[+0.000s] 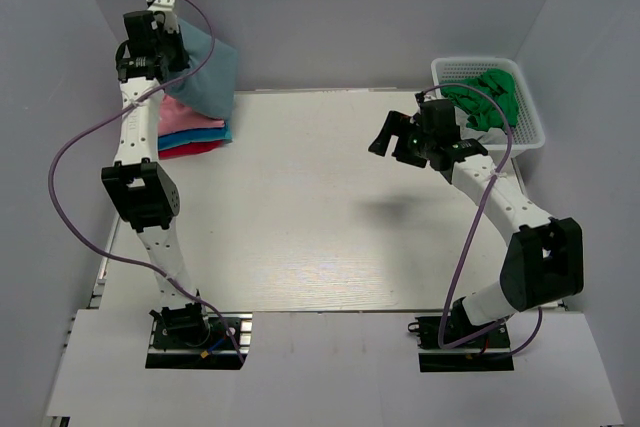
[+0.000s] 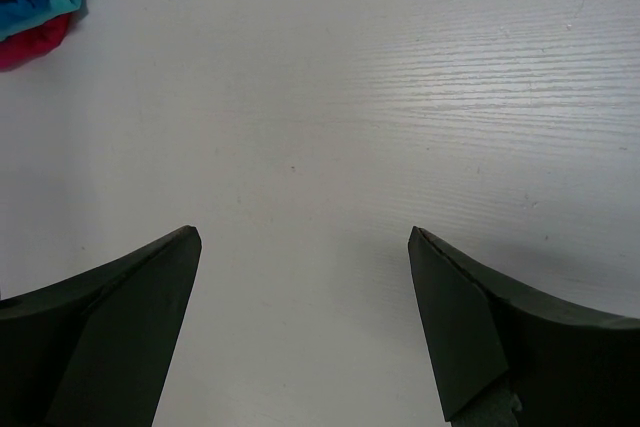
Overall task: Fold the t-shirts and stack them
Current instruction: Put the neatly folded tshirt into the corner of the board with the left arm
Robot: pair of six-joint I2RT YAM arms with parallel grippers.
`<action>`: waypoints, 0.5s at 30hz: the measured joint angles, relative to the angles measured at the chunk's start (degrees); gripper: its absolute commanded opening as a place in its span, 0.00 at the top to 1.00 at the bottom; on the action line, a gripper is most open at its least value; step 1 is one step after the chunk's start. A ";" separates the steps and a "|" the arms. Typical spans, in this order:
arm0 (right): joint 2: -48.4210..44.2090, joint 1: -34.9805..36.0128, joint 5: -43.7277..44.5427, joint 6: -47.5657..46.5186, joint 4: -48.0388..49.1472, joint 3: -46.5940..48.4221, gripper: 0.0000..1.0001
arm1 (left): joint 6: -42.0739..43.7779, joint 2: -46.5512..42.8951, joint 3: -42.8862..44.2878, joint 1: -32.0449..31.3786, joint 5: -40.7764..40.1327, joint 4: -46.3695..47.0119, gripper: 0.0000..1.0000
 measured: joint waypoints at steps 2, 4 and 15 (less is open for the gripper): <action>0.22 0.00 -0.15 0.00 0.00 0.00 0.10 | 0.48 -0.04 -1.70 0.09 -1.88 -0.31 1.00; 0.70 0.00 -0.15 0.00 -0.07 0.02 0.10 | 1.09 0.39 -2.38 0.37 -3.54 -1.66 1.00; 3.10 0.00 -0.09 -0.26 -2.21 1.70 0.10 | 1.81 4.04 -0.37 5.81 -6.73 -3.54 1.00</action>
